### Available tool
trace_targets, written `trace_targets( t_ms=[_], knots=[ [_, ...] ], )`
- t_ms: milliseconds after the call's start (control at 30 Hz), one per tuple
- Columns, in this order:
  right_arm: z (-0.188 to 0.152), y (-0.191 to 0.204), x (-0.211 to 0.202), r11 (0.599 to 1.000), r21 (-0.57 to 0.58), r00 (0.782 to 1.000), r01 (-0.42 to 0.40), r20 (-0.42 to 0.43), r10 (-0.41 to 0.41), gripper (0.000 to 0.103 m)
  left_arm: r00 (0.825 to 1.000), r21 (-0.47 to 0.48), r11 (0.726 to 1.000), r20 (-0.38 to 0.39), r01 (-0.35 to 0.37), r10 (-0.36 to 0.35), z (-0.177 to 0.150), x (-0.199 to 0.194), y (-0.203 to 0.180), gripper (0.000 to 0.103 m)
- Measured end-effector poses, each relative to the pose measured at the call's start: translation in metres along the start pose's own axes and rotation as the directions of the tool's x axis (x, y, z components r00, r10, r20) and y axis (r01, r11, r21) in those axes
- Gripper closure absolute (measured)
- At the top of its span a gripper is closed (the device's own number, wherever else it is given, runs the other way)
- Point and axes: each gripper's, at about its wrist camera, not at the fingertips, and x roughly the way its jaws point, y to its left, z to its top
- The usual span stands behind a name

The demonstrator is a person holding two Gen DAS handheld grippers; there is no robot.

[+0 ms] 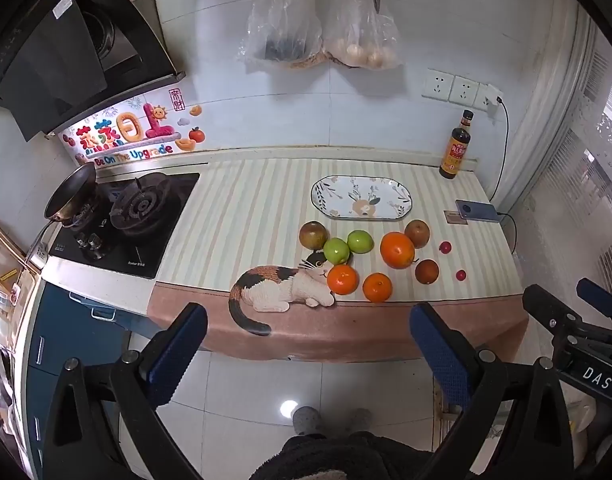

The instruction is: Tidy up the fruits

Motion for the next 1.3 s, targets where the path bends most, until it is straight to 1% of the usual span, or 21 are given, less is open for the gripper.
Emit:
trace_targets(
  t_ms=[233, 267, 1067, 1133, 1300],
  knots=[
    [-0.002, -0.002, -0.001, 1.000, 0.000, 1.000, 0.001, 0.002, -0.001, 0.000, 1.000, 0.007, 1.000, 0.011, -0.007, 0.007, -0.002, -0.002, -0.001, 0.000],
    [-0.002, -0.002, -0.002, 1.000, 0.000, 1.000, 0.001, 0.002, -0.001, 0.000, 1.000, 0.004, 1.000, 0.003, -0.002, 0.002, 0.000, -0.001, 0.000, 0.000],
    [-0.007, -0.006, -0.006, 1.000, -0.003, 1.000, 0.002, 0.007, -0.002, 0.000, 1.000, 0.004, 1.000, 0.007, -0.003, 0.003, -0.001, -0.001, 0.000, 0.000],
    [-0.007, -0.006, -0.006, 1.000, -0.004, 1.000, 0.002, 0.007, -0.001, 0.000, 1.000, 0.003, 1.000, 0.008, -0.004, 0.004, 0.000, 0.002, -0.011, 0.000],
    [-0.008, -0.009, -0.008, 1.000, -0.004, 1.000, 0.003, 0.010, -0.003, 0.000, 1.000, 0.003, 1.000, 0.007, -0.003, 0.003, 0.000, 0.002, -0.014, 0.000]
  ],
)
